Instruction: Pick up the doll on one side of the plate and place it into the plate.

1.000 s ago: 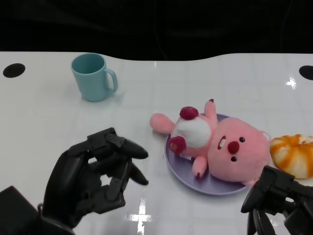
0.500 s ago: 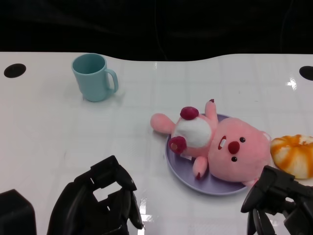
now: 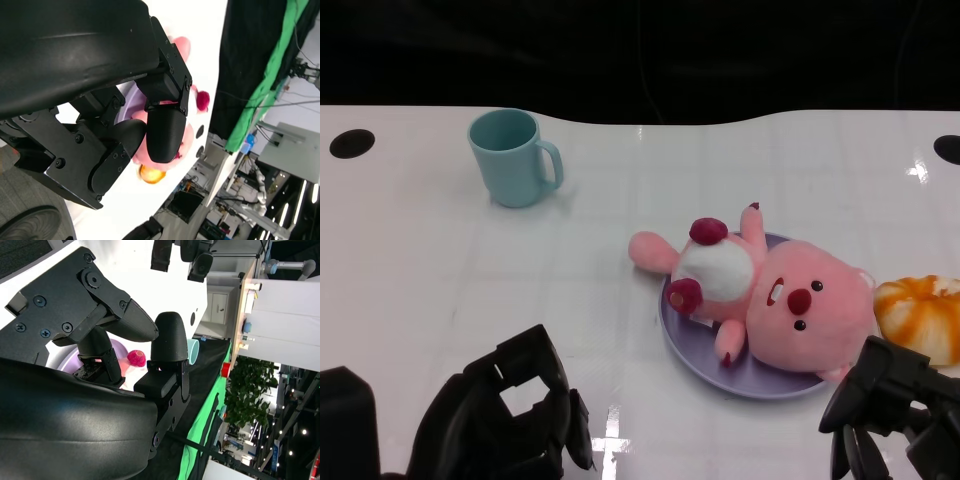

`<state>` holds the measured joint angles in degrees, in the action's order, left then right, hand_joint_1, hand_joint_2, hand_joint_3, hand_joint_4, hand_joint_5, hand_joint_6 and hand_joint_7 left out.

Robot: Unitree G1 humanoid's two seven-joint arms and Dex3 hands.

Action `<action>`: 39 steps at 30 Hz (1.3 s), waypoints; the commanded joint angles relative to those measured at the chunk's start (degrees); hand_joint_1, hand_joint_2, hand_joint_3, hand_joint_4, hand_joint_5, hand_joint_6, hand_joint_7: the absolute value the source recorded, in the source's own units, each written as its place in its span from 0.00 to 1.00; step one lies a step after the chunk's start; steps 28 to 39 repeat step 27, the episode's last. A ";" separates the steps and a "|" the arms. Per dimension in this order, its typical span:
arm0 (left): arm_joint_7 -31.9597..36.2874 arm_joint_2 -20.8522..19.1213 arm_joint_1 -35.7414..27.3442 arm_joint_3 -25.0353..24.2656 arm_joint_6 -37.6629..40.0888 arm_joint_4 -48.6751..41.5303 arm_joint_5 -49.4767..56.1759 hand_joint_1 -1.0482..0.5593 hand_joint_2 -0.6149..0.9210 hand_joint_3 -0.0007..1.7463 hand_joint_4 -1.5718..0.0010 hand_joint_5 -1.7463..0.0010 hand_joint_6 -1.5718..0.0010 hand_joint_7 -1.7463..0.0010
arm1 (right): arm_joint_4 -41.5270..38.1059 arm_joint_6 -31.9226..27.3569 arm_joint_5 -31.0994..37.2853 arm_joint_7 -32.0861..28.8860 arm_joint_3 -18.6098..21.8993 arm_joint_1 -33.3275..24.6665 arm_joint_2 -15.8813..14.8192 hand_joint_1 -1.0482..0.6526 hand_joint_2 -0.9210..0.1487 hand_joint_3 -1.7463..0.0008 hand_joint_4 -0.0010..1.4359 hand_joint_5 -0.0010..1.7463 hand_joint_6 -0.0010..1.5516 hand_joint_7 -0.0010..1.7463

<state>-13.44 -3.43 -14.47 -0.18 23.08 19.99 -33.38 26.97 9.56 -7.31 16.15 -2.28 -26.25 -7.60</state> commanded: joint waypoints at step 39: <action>-2.60 -1.46 2.56 -2.06 3.92 -2.55 -0.21 0.57 0.61 0.91 0.36 0.00 0.48 0.02 | -0.15 0.96 -0.06 -0.01 0.62 -0.28 -0.90 0.52 0.47 0.17 0.49 1.00 0.39 0.88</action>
